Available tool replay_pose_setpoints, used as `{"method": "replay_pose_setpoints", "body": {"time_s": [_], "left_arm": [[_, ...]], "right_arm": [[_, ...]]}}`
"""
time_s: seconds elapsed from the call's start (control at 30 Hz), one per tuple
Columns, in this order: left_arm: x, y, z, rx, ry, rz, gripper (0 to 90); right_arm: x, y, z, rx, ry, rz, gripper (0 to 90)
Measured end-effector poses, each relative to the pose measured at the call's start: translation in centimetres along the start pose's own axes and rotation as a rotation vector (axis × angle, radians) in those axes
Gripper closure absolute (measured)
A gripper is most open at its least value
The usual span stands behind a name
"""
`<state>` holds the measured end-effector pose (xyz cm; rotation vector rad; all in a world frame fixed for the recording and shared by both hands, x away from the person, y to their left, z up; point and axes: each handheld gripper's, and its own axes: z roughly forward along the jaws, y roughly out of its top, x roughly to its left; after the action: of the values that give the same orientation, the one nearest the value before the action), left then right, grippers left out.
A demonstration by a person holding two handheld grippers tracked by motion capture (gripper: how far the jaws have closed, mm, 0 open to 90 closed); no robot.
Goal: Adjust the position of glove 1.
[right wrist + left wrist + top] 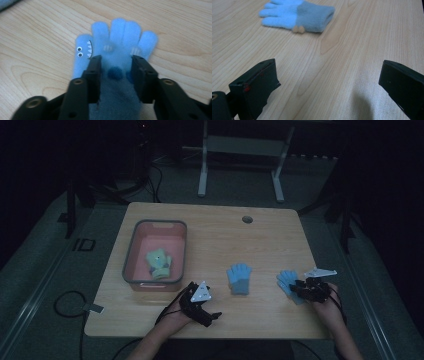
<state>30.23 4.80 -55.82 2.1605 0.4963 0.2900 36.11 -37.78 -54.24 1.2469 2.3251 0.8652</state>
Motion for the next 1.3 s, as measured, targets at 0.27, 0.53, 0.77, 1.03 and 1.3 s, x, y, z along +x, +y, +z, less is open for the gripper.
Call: {"method": "replay_pose_setpoints", "body": {"time_s": [0.27,0.53,0.77,1.03,1.3], "left_arm": [[0.0,0.0,0.0,0.001,-0.001,-0.002,1.8],[-0.1,0.0,-0.1,-0.007,-0.007,-0.001,1.7],[-0.1,0.0,-0.1,-0.009,-0.004,0.000,1.7],[-0.1,0.0,-0.1,-0.013,0.001,0.004,1.8],[-0.2,0.0,-0.1,-0.015,0.007,0.010,1.8]], "right_arm": [[0.6,0.1,0.1,-0.003,-0.042,0.044,83.4],[2.0,1.4,-1.3,-0.033,-0.089,0.118,84.5],[3.7,4.2,-1.9,-0.103,-0.139,0.219,84.4],[6.3,6.2,-0.1,-0.117,-0.187,0.283,84.4],[7.7,6.0,1.0,-0.110,-0.207,0.351,84.3]]}}
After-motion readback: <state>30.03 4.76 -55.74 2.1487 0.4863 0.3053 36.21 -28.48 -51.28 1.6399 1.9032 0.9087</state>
